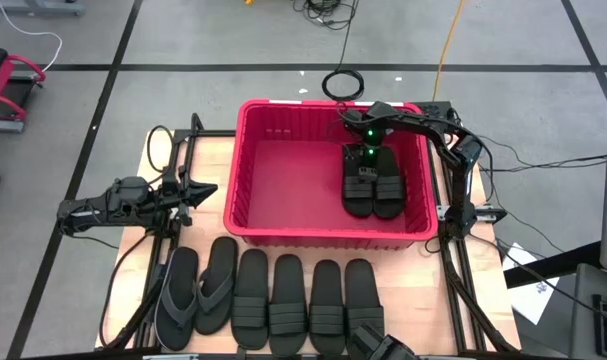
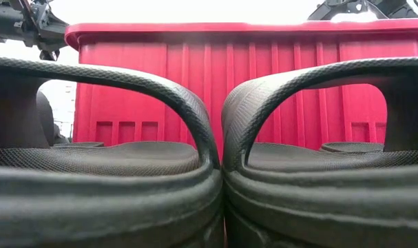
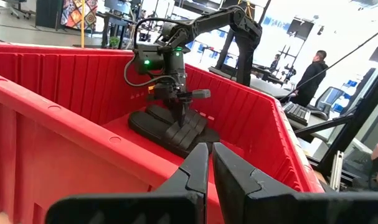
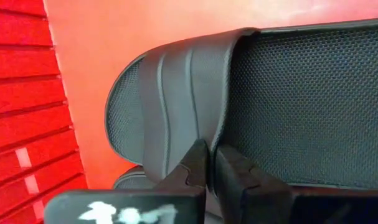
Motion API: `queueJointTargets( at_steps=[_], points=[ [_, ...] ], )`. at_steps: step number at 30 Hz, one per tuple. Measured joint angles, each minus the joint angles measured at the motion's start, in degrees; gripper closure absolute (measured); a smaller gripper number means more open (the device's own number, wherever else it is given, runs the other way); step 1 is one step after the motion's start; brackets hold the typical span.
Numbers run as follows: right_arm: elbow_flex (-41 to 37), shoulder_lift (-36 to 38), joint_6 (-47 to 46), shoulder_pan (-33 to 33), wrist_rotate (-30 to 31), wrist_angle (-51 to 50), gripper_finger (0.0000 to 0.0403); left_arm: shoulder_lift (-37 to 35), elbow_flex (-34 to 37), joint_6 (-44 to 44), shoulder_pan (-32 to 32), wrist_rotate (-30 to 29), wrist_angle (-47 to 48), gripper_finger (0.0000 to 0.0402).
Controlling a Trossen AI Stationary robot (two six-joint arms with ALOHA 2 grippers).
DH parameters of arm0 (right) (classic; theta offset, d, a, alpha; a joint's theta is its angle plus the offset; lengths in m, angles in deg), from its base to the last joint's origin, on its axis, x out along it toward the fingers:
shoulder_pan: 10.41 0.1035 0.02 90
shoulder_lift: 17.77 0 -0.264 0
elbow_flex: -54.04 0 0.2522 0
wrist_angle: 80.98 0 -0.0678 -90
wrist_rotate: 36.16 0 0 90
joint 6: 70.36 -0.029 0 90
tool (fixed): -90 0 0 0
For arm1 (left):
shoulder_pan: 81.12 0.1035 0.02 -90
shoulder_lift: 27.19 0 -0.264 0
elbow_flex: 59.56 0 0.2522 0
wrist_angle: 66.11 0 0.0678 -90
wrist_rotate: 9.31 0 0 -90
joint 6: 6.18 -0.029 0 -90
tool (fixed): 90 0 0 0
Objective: Pick and place slides into bin
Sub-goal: Put the black slide into the red container
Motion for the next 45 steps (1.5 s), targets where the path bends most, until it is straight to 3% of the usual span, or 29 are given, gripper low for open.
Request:
queueJointTargets(
  at_steps=[9,18,22,29,45],
  points=[
    [0.00,0.00,1.73,-0.24,-0.01,-0.24,0.0385,0.02,0.00,-0.02,-0.01,0.01,0.00,0.0376],
    [0.07,-0.04,2.52,-0.03,2.07,0.71,0.0279,0.02,0.00,-0.02,0.00,0.02,0.02,0.0376],
    [0.07,-0.04,2.59,-0.03,2.56,0.89,0.0254,0.02,0.00,-0.04,-0.01,0.02,0.04,0.0376],
    [0.04,0.69,0.17,0.38,4.63,1.90,0.0248,0.02,0.00,-0.41,-0.02,0.02,0.07,0.0376],
    [0.04,10.08,-0.99,1.85,7.61,5.27,0.0248,0.01,0.00,-0.87,0.00,0.04,0.48,0.0376]
  ],
)
